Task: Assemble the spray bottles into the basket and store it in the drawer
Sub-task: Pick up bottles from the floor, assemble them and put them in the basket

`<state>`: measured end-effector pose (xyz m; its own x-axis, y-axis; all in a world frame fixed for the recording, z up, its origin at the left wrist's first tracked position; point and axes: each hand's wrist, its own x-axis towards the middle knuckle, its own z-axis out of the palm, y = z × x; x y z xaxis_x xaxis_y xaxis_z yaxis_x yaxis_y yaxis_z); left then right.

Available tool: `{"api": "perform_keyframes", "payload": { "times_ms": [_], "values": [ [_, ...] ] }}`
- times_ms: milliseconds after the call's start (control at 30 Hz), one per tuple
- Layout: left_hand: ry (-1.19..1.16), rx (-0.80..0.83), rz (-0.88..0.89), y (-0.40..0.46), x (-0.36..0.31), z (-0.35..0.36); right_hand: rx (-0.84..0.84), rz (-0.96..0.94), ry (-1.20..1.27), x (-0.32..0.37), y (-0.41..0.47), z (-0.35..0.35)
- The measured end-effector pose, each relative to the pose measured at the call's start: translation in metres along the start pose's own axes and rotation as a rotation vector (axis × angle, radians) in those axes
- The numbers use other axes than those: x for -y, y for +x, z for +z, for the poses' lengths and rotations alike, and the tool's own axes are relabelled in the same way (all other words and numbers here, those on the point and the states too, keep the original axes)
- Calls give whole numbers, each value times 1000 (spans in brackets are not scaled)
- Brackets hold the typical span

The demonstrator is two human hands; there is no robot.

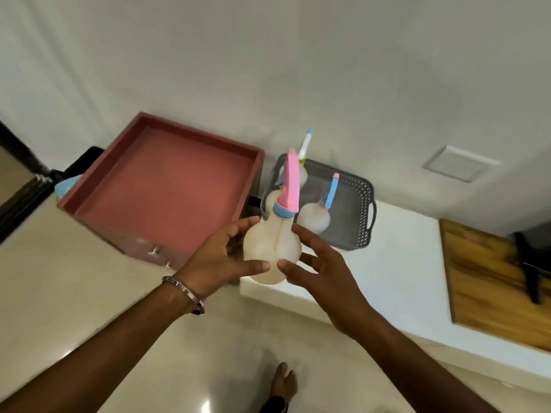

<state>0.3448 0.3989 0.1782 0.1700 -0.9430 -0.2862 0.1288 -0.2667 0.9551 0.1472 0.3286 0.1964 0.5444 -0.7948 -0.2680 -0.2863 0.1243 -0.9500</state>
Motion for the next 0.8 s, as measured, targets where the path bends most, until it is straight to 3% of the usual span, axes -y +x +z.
{"api": "perform_keyframes", "payload": {
  "times_ms": [200, 400, 600, 800],
  "values": [
    [98, 30, 120, 103, -90, 39, -65, -69, 73, 53, 76, -86],
    [293, 38, 232, 208, -143, 77, -119, -92, -37, 79, 153, -168],
    [484, 114, 171, 301, -144, 91, -146, 3, -186, 63, 226, -209],
    [793, 220, 79, 358, -102, 101, -119, 95, -168, 6, 272, -213]
  ]
}}
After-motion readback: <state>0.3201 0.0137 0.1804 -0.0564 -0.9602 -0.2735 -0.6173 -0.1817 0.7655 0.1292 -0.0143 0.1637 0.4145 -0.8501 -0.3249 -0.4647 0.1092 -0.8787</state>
